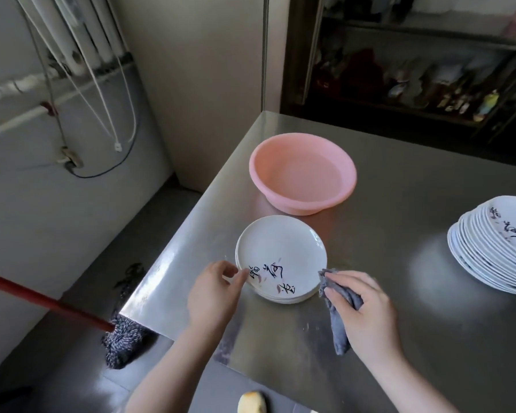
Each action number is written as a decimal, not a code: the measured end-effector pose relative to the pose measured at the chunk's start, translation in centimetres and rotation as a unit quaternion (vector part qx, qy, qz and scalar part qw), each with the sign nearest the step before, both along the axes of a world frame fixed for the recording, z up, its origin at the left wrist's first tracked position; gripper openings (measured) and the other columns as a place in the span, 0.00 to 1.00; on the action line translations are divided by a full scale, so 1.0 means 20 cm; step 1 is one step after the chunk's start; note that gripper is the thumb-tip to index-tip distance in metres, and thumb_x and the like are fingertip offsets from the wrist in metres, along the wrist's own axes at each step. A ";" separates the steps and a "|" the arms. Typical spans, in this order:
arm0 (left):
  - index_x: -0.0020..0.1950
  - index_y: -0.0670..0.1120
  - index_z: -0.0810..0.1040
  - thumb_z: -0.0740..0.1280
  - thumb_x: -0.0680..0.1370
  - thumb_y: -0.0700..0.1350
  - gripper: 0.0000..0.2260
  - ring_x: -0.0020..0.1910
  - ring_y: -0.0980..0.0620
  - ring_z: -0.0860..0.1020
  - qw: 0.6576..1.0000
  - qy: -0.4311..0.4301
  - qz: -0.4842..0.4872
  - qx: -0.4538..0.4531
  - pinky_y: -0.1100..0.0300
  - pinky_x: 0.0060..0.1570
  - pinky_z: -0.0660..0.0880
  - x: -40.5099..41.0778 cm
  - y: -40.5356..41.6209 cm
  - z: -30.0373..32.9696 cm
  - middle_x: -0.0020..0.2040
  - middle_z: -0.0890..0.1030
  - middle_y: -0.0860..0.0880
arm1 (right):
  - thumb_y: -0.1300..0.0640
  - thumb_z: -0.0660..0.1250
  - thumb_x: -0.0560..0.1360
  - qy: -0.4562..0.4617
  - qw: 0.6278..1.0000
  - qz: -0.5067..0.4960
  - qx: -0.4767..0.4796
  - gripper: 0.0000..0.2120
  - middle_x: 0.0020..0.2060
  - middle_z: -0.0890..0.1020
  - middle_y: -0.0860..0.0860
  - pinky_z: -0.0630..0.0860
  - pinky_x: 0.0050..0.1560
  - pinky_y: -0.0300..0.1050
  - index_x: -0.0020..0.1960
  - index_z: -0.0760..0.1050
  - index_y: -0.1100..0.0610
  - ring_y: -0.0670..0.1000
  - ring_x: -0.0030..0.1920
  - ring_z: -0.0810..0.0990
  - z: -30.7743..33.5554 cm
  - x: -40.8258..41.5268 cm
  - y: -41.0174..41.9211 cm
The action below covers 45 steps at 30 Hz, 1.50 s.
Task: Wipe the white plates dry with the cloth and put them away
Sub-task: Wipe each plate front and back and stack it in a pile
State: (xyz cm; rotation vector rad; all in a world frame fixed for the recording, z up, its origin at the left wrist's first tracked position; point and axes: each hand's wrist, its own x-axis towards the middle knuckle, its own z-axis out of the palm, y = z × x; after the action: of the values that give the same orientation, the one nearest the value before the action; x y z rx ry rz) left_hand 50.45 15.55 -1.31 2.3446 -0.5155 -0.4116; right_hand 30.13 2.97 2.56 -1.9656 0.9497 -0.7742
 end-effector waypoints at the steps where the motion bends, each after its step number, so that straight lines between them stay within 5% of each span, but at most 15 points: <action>1: 0.38 0.52 0.77 0.69 0.72 0.61 0.13 0.37 0.54 0.79 1.000 0.011 0.006 -0.002 0.52 0.38 0.78 0.01 -0.02 0.00 0.39 0.80 0.55 | 0.67 0.73 0.70 0.007 1.000 -0.003 0.000 0.20 0.47 0.81 0.39 0.66 0.50 0.23 0.45 0.80 0.40 0.38 0.52 0.77 0.00 0.01 0.00; 7: 0.36 0.50 0.71 0.71 0.68 0.64 0.19 0.34 0.54 0.76 0.999 0.014 0.026 0.030 0.59 0.29 0.63 0.02 -0.07 0.03 0.33 0.77 0.53 | 0.66 0.72 0.70 0.027 1.000 -0.003 -0.004 0.21 0.47 0.81 0.38 0.66 0.51 0.23 0.45 0.79 0.38 0.38 0.53 0.76 0.01 0.05 0.00; 13: 0.35 0.49 0.72 0.71 0.70 0.57 0.14 0.33 0.55 0.75 0.999 0.004 0.015 0.040 0.60 0.29 0.63 0.01 -0.10 0.04 0.31 0.76 0.53 | 0.68 0.72 0.69 0.022 1.000 0.002 -0.007 0.19 0.47 0.81 0.37 0.66 0.52 0.23 0.46 0.81 0.42 0.38 0.53 0.76 0.02 0.08 0.01; 26: 0.35 0.42 0.74 0.73 0.72 0.49 0.14 0.30 0.49 0.73 0.992 0.088 0.073 -0.056 0.56 0.30 0.67 -0.02 -0.11 0.07 0.30 0.76 0.48 | 0.67 0.72 0.70 -0.004 1.000 0.013 0.011 0.19 0.47 0.81 0.38 0.69 0.52 0.27 0.47 0.82 0.42 0.41 0.52 0.78 0.02 0.08 -0.03; 34: 0.46 0.42 0.74 0.71 0.71 0.38 0.08 0.31 0.47 0.83 0.960 0.159 0.125 -0.192 0.44 0.42 0.82 -0.03 -0.12 0.14 0.30 0.81 0.47 | 0.67 0.72 0.70 -0.013 1.000 0.017 0.000 0.22 0.47 0.81 0.35 0.68 0.52 0.26 0.46 0.80 0.38 0.41 0.53 0.78 0.05 0.04 -0.06; 37: 0.55 0.48 0.75 0.71 0.73 0.35 0.14 0.31 0.50 0.83 0.946 0.197 0.127 -0.226 0.48 0.39 0.82 -0.04 -0.12 0.13 0.33 0.83 0.48 | 0.67 0.72 0.70 -0.017 1.000 0.013 0.005 0.21 0.48 0.80 0.34 0.67 0.52 0.25 0.45 0.80 0.39 0.40 0.53 0.77 0.06 0.03 -0.07; 45: 0.51 0.53 0.80 0.70 0.72 0.33 0.15 0.33 0.49 0.83 0.916 0.233 0.124 -0.302 0.60 0.30 0.79 -0.08 -0.16 0.23 0.34 0.84 0.46 | 0.68 0.72 0.71 -0.026 0.999 -0.036 0.002 0.20 0.47 0.81 0.37 0.68 0.51 0.25 0.44 0.80 0.41 0.39 0.52 0.78 0.11 -0.09 -0.10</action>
State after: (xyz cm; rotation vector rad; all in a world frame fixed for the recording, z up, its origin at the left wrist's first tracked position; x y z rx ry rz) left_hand 48.88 12.28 3.23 1.6110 -0.0858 -0.5730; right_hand 28.33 0.93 4.76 -1.9068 0.9948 -0.8597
